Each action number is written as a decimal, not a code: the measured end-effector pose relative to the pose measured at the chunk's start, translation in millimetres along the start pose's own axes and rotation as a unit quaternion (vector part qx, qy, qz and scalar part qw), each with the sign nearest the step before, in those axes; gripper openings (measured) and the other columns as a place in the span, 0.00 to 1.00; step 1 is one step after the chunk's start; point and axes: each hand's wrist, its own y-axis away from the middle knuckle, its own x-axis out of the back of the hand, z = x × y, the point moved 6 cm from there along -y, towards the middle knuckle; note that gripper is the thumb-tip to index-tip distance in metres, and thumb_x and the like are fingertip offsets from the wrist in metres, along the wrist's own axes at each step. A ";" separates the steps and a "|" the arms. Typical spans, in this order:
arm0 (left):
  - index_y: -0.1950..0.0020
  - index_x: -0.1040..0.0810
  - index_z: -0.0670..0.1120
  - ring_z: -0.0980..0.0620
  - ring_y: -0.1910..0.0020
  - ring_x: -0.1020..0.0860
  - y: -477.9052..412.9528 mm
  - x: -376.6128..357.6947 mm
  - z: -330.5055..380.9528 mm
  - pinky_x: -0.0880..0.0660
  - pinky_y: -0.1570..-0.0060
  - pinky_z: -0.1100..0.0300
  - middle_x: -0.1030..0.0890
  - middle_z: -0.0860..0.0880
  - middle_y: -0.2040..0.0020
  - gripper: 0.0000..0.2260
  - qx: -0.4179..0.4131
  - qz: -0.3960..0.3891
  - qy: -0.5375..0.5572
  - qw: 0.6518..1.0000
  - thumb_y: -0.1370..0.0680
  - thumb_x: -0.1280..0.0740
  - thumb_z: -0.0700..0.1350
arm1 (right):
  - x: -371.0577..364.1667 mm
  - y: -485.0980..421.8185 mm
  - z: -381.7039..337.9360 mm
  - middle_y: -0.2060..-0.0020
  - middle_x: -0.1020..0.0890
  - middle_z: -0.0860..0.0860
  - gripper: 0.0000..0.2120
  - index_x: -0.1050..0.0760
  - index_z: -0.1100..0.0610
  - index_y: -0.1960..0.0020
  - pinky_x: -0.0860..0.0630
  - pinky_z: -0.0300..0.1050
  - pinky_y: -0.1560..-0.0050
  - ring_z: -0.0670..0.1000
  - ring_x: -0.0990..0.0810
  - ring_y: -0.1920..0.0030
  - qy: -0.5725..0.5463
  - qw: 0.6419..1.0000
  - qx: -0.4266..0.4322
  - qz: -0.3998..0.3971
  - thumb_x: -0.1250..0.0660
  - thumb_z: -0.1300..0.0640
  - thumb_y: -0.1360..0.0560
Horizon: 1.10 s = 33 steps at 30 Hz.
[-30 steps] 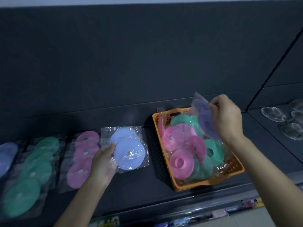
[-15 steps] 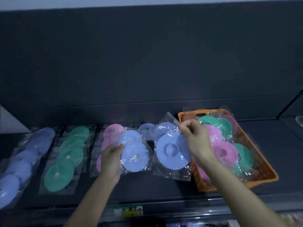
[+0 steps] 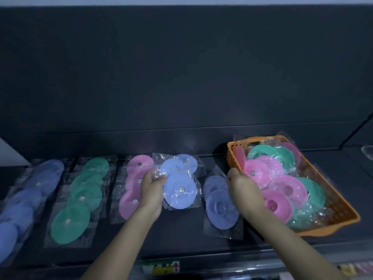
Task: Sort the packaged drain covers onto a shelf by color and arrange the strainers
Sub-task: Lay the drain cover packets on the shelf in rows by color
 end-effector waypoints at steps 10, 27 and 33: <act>0.51 0.30 0.48 0.44 0.57 0.23 -16.5 -27.1 -14.9 0.26 0.59 0.52 0.22 0.44 0.53 0.06 0.023 0.004 -0.184 0.983 0.26 0.39 0.39 | -4.1 2.3 12.3 0.46 0.20 0.54 0.13 0.32 0.59 0.41 0.24 0.45 0.55 0.55 0.22 0.45 0.211 0.973 -0.041 -0.088 0.45 0.67 0.24; 0.23 0.54 0.44 0.48 0.28 0.37 -15.9 -42.8 0.5 0.39 0.34 0.60 0.43 0.44 0.23 0.32 -0.043 -0.090 -0.375 0.922 0.20 0.39 0.42 | -80.5 -9.4 -59.2 0.25 0.44 0.60 0.38 0.46 0.58 0.24 0.46 0.55 0.26 0.60 0.48 0.25 0.002 0.963 0.208 -0.169 0.46 0.37 0.27; 0.22 0.54 0.43 0.47 0.23 0.52 -13.4 -48.0 2.4 0.50 0.28 0.58 0.53 0.44 0.22 0.28 -0.116 -0.114 -0.467 0.869 0.19 0.44 0.42 | -83.9 -13.3 -48.6 0.23 0.52 0.53 0.39 0.54 0.51 0.23 0.53 0.50 0.25 0.53 0.54 0.23 0.023 0.960 0.213 -0.181 0.50 0.34 0.28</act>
